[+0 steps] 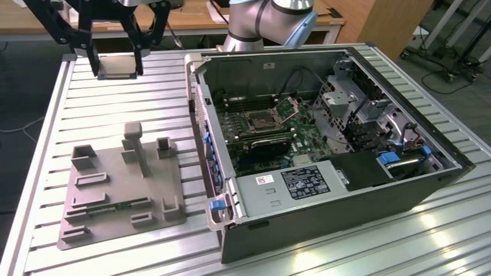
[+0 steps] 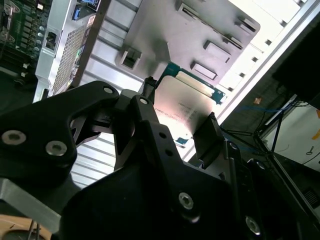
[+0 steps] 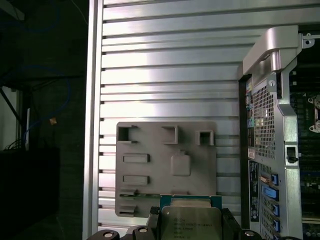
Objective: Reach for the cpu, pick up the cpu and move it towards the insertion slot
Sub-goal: 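Pick up the cpu and move it towards the insertion slot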
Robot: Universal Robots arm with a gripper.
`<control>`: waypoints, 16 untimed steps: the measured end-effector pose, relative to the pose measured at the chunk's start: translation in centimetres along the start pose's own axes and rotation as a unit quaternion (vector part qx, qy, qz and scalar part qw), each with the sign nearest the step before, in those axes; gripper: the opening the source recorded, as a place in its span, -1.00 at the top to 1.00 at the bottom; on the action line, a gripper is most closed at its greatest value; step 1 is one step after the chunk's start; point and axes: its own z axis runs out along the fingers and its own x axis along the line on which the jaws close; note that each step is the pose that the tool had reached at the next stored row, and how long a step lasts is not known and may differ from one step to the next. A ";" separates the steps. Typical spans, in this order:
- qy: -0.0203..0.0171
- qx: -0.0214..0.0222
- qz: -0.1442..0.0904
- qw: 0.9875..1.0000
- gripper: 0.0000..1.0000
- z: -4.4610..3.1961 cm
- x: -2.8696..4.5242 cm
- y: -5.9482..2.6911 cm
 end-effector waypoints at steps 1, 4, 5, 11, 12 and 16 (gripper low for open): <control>0.000 0.000 0.000 1.000 -0.09 0.00 -0.08 0.00; 0.000 0.000 0.000 1.000 -0.09 -0.02 -0.36 0.00; 0.000 0.000 0.000 1.000 -0.09 -0.03 -0.45 0.00; 0.000 0.000 0.000 1.000 -0.09 -0.05 -0.96 0.01; 0.000 0.000 0.000 1.000 -0.09 -0.05 -1.04 0.01; 0.000 0.000 0.000 1.000 -0.09 -0.07 -1.38 0.01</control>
